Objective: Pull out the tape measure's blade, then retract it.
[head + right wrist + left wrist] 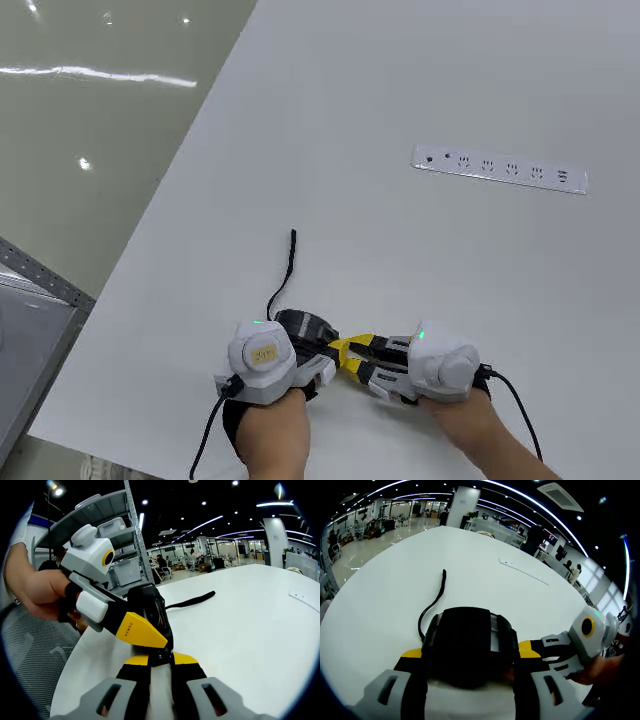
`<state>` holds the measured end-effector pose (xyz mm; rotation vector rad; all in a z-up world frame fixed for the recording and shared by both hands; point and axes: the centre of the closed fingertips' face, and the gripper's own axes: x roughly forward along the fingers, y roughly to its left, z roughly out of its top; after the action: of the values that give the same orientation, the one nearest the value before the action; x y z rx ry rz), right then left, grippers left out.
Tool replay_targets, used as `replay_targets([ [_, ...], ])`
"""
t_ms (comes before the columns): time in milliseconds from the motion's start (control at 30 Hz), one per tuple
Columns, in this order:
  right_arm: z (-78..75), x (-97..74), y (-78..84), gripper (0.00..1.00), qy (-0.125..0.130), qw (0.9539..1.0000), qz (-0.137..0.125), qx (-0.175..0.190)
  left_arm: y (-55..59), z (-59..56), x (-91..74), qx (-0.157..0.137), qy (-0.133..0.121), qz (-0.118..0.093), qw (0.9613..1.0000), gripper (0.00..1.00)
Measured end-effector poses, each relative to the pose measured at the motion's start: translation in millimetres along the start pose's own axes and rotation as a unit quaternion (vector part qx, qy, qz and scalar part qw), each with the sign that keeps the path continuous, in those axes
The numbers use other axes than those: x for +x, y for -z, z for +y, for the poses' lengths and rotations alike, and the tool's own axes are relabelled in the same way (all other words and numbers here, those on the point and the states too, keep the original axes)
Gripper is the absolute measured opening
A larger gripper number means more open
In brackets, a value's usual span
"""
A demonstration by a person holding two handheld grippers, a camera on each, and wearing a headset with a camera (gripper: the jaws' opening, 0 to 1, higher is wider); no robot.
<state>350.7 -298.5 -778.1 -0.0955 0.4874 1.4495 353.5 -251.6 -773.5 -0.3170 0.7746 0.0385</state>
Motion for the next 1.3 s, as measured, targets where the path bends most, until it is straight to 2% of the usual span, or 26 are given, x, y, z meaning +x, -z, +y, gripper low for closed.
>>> replay_targets([
  [233,0.5,-1.0,-1.1,0.19,-0.002,1.0,-0.001,-0.003,1.3,0.4,-0.7,0.01,0.006,0.006,0.9999,0.68],
  [467,1.4,-1.8,-3.9,0.3,0.0,1.0,-0.004,-0.008,0.6,-0.2,-1.8,0.022,0.009,0.006,0.9997,0.69],
  [733,3.9,0.4,-4.4,0.38,-0.002,1.0,-0.004,-0.008,-1.0,0.3,-3.0,0.027,0.013,0.007,0.9995,0.75],
  [900,3.7,1.8,-4.7,0.4,0.0,1.0,-0.005,-0.006,-0.6,1.1,-3.4,0.031,0.016,0.008,0.9994,0.78],
  [1300,7.5,-4.7,-3.6,0.4,0.001,0.9999,0.005,-0.015,-3.2,-0.5,-6.3,0.038,0.021,0.002,0.9991,0.75],
])
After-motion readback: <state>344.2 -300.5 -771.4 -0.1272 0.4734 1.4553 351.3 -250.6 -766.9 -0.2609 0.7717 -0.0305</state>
